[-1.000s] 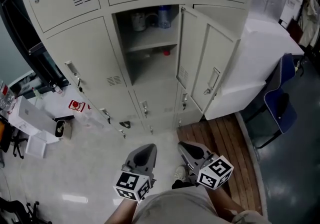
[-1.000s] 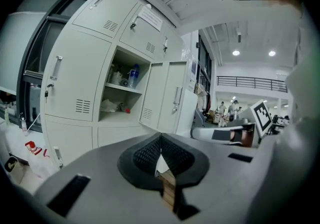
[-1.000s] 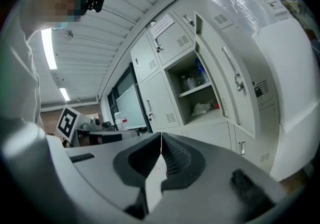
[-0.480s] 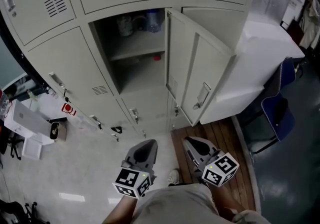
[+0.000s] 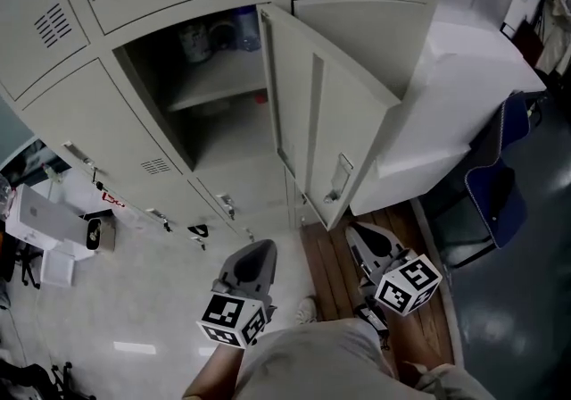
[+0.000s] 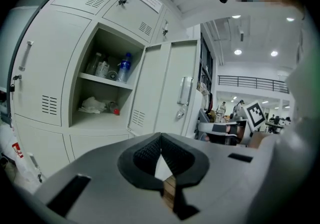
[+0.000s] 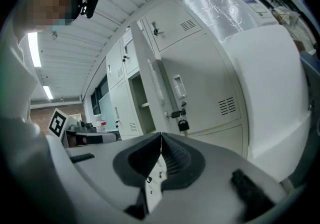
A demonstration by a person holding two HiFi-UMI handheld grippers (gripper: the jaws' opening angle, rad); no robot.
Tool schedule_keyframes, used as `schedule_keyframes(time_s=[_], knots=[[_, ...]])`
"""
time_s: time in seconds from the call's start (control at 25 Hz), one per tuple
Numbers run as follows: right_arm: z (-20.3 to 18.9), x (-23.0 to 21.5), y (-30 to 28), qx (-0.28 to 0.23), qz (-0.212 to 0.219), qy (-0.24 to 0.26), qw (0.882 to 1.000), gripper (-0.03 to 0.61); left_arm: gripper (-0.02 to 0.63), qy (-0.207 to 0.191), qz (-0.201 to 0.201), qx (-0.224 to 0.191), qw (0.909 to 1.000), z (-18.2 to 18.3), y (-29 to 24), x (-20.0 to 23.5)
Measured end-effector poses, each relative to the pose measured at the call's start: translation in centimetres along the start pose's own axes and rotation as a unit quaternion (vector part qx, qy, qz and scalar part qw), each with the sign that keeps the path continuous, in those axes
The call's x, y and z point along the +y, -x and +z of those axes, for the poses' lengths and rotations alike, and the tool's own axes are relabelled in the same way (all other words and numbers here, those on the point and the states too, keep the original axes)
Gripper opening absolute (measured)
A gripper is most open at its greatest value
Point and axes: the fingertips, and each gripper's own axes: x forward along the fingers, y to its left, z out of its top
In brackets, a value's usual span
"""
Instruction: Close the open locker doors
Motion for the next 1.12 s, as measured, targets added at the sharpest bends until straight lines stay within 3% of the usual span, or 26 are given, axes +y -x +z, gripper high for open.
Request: schedule_keyframes(time_s=[0.36, 1.12], knots=[[0.1, -3.6, -1.0, 0.016, -0.003, -0.008, 1.000, 0.028, 0.015, 0.003, 0.020, 0.014, 0.9997, -0.3, -1.3, 0.3], [0.1, -3.9, -4.3, 0.027, -0.004, -0.003, 1.000, 0.028, 0.015, 0.007, 0.029, 0.025, 0.9993, -0.1, -0.7, 2.8]])
